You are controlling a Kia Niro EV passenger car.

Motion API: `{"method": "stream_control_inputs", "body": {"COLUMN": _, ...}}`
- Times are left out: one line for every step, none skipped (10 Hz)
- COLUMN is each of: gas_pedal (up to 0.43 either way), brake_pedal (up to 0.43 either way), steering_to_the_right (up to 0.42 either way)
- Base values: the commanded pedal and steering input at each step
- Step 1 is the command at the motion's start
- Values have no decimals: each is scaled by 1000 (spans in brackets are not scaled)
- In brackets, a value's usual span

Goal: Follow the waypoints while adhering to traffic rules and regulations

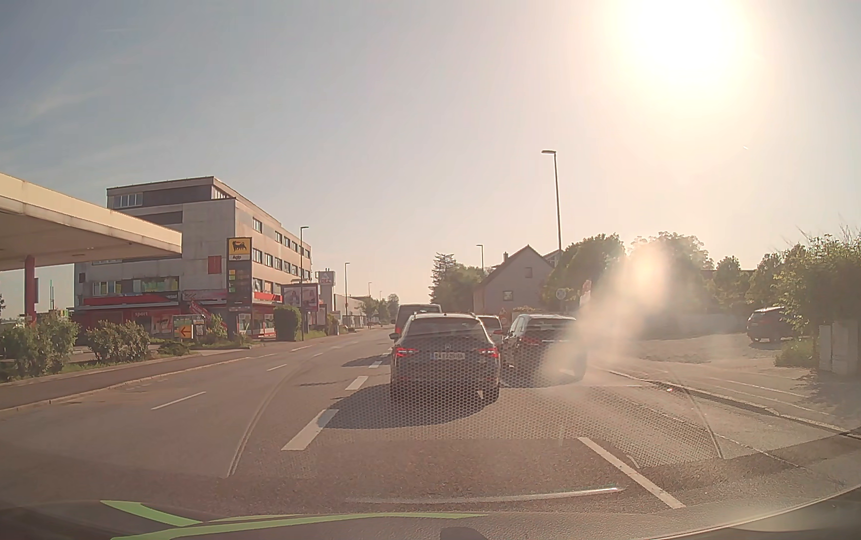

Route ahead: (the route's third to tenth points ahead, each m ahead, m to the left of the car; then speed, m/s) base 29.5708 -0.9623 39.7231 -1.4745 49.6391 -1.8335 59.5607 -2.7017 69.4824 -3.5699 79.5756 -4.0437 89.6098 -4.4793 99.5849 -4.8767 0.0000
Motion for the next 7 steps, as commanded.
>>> {"method": "stream_control_inputs", "body": {"gas_pedal": 0, "brake_pedal": 238, "steering_to_the_right": -11}}
{"method": "stream_control_inputs", "body": {"gas_pedal": 0, "brake_pedal": 189, "steering_to_the_right": -11}}
{"method": "stream_control_inputs", "body": {"gas_pedal": 0, "brake_pedal": 6, "steering_to_the_right": -11}}
{"method": "stream_control_inputs", "body": {"gas_pedal": 0, "brake_pedal": 0, "steering_to_the_right": -11}}
{"method": "stream_control_inputs", "body": {"gas_pedal": 0, "brake_pedal": 0, "steering_to_the_right": -11}}
{"method": "stream_control_inputs", "body": {"gas_pedal": 0, "brake_pedal": 0, "steering_to_the_right": -11}}
{"method": "stream_control_inputs", "body": {"gas_pedal": 0, "brake_pedal": 0, "steering_to_the_right": -11}}
